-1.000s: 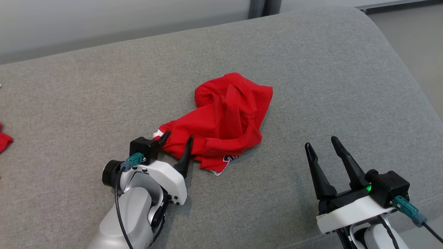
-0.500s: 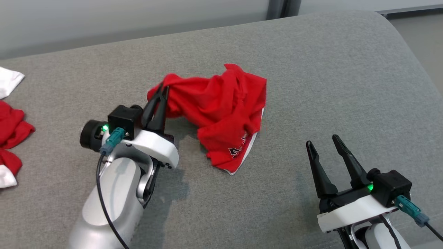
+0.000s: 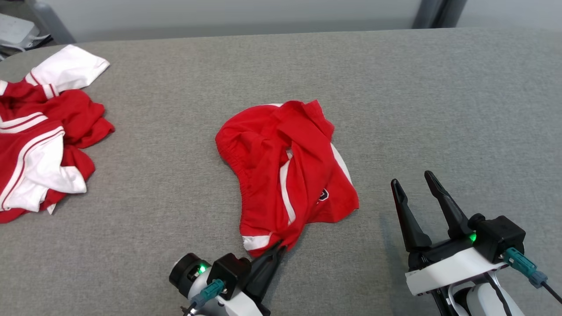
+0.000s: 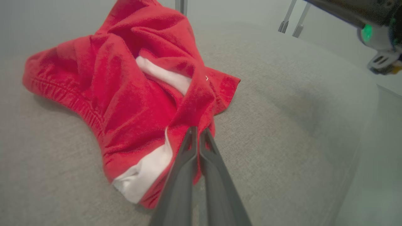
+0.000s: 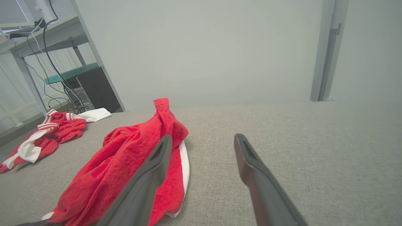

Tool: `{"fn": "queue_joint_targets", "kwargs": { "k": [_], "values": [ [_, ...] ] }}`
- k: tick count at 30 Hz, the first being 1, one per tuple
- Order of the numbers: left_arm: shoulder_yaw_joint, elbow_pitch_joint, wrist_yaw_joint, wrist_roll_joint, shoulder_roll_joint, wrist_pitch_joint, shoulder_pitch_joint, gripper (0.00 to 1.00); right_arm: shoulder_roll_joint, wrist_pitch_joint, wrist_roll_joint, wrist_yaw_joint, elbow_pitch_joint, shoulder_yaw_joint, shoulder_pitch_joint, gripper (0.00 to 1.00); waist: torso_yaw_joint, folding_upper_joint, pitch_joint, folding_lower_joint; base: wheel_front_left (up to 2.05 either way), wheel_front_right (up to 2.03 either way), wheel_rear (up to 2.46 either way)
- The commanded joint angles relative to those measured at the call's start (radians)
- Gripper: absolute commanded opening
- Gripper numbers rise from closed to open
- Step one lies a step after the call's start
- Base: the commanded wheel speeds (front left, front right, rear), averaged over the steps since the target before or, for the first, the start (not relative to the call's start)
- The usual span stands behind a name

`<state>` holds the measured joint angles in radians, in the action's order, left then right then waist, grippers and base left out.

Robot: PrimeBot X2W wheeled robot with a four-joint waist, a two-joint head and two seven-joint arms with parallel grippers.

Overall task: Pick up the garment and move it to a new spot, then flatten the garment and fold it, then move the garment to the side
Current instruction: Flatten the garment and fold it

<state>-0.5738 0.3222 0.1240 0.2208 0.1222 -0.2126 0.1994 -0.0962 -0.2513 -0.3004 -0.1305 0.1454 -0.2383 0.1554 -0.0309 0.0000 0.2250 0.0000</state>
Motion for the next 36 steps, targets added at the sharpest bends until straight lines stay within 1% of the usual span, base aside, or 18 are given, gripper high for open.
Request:
{"fn": "queue_joint_targets", "kwargs": {
  "k": [1,2,3,4,5,10,13,16,18,22,24,25,26,27,29,30,33,36],
  "values": [
    [-0.009,-0.005,0.005,0.054,0.008,0.001,0.041,0.00,-0.007,-0.011,-0.003,0.000,-0.021,-0.026,0.019,1.00,0.042,0.0000,0.007,0.0000,0.00,0.00,0.00],
    [-0.036,0.003,0.006,0.082,0.008,-0.002,0.048,0.00,-0.010,-0.011,-0.007,0.000,-0.019,-0.029,0.020,1.00,0.053,0.0000,0.006,0.0000,0.00,0.00,0.00],
    [-0.063,0.009,0.006,0.105,0.011,-0.006,0.057,0.39,-0.013,-0.011,-0.011,0.000,-0.015,-0.033,0.021,1.00,0.064,0.0000,0.004,0.0000,0.00,0.00,0.00],
    [-0.077,0.015,0.006,0.119,0.017,-0.010,0.068,0.91,-0.016,-0.011,-0.016,0.000,-0.010,-0.038,0.024,1.00,0.074,0.0000,0.001,0.0000,0.00,0.00,0.00],
    [-0.083,0.018,0.006,0.132,0.020,-0.016,0.077,1.00,-0.020,-0.011,-0.021,0.000,-0.003,-0.047,0.029,1.00,0.084,0.0000,-0.001,0.0000,0.00,0.00,0.00],
    [-0.066,0.025,0.005,0.144,0.032,-0.038,0.105,1.00,-0.042,-0.011,-0.069,0.000,0.050,-0.122,0.100,1.00,0.120,0.0000,-0.013,0.0000,0.00,0.00,0.00],
    [-0.054,0.016,0.003,0.145,0.032,-0.044,0.107,1.00,-0.050,-0.011,-0.151,0.000,0.115,-0.195,0.175,1.00,0.130,0.0000,-0.016,0.0000,0.00,0.00,0.00],
    [-0.053,0.009,0.003,0.141,0.030,-0.046,0.111,1.00,-0.071,-0.011,-0.210,0.000,0.235,-0.256,0.272,1.00,0.143,0.0000,-0.016,0.0000,0.00,0.00,0.00],
    [-0.056,0.003,0.003,0.137,0.025,-0.047,0.115,1.00,-0.082,-0.011,-0.212,0.000,0.324,-0.271,0.338,1.00,0.156,0.0000,-0.016,0.0000,0.00,0.00,0.00],
    [-0.059,-0.002,0.003,0.134,0.014,-0.048,0.122,1.00,-0.066,-0.011,-0.227,0.000,0.475,-0.308,0.423,1.00,0.181,0.0000,-0.014,0.0000,0.00,0.00,0.00],
    [-0.058,0.002,0.004,0.137,0.010,-0.048,0.122,1.00,-0.057,-0.010,-0.257,0.000,0.540,-0.354,0.453,1.00,0.187,0.0000,-0.013,0.0000,0.00,0.00,0.00],
    [-0.057,0.004,0.004,0.139,0.009,-0.048,0.122,1.00,-0.053,-0.006,-0.275,0.000,0.572,-0.379,0.466,0.97,0.190,0.0000,-0.013,0.0000,0.00,0.00,0.00],
    [-0.057,0.004,0.004,0.139,0.009,-0.048,0.122,1.00,-0.053,-0.006,-0.275,0.000,0.572,-0.379,0.466,0.97,0.190,0.0000,-0.013,0.0000,0.00,0.00,0.00],
    [-0.057,0.007,0.004,0.140,0.008,-0.049,0.122,1.00,-0.051,0.007,-0.296,0.000,0.600,-0.408,0.478,0.71,0.192,0.0000,-0.012,0.0000,0.00,0.00,0.00],
    [-0.054,0.009,0.004,0.143,0.006,-0.049,0.122,1.00,-0.051,0.012,-0.335,0.000,0.642,-0.451,0.501,0.33,0.192,0.0000,-0.012,0.0000,0.00,0.00,0.00],
    [-0.051,0.010,0.004,0.143,0.006,-0.049,0.122,1.00,-0.053,0.010,-0.345,0.000,0.658,-0.468,0.513,0.00,0.190,0.0000,-0.011,0.0000,0.00,0.00,0.00],
    [-0.040,0.012,0.003,0.145,0.008,-0.049,0.116,1.00,-0.061,-0.003,-0.367,0.000,0.688,-0.489,0.534,0.00,0.179,0.0000,-0.013,0.0000,0.00,0.00,0.00],
    [-0.029,0.021,0.003,0.167,0.006,-0.049,0.105,1.00,-0.081,-0.009,-0.364,0.000,0.697,-0.469,0.530,0.00,0.161,0.0000,-0.018,0.0000,0.00,0.00,0.00]
  ]
}}
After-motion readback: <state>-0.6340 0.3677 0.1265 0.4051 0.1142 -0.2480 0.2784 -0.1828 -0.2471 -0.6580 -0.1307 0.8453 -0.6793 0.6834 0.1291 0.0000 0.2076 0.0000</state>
